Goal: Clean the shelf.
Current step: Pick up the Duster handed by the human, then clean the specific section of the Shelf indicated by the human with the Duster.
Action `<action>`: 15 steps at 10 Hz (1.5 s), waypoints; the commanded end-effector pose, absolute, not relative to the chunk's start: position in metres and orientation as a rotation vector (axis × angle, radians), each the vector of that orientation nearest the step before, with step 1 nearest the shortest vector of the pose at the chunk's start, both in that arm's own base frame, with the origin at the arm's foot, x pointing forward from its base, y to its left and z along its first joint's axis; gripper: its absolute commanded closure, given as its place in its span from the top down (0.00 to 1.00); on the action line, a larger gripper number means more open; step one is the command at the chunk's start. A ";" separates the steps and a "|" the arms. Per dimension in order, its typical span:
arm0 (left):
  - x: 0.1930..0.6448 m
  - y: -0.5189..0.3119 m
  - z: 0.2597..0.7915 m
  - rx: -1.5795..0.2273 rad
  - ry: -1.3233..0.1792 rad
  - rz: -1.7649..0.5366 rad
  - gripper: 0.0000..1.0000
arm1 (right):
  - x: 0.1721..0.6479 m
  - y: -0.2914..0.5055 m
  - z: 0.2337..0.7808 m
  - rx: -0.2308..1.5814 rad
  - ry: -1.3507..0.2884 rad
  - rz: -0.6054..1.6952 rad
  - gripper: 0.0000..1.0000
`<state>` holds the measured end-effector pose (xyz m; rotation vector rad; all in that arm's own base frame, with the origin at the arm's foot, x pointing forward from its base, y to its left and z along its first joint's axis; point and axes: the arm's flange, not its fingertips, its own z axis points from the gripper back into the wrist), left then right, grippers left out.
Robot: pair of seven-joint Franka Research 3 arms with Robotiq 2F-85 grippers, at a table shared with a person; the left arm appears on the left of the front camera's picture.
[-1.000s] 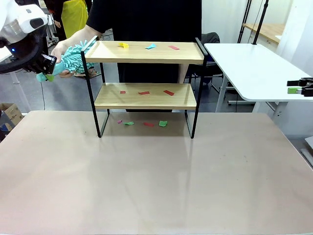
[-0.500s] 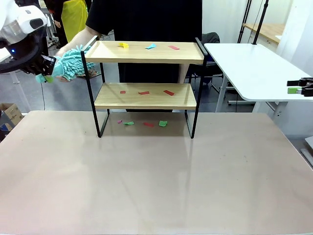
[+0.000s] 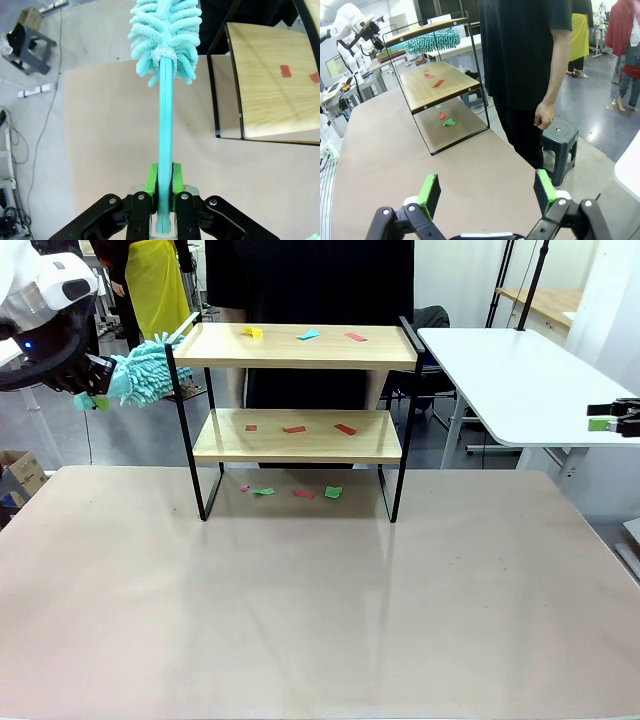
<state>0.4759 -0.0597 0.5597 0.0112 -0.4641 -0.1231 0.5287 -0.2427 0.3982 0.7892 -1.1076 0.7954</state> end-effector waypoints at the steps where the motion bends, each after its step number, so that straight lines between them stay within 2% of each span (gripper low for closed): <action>1: 0.475 -0.058 0.563 0.015 -0.471 -0.134 0.00 | 0.528 -0.241 0.400 0.788 -1.110 0.797 1.00; 15: 0.475 -0.058 0.563 0.015 -0.471 -0.134 0.00 | 0.528 -0.241 0.400 0.788 -1.110 0.797 1.00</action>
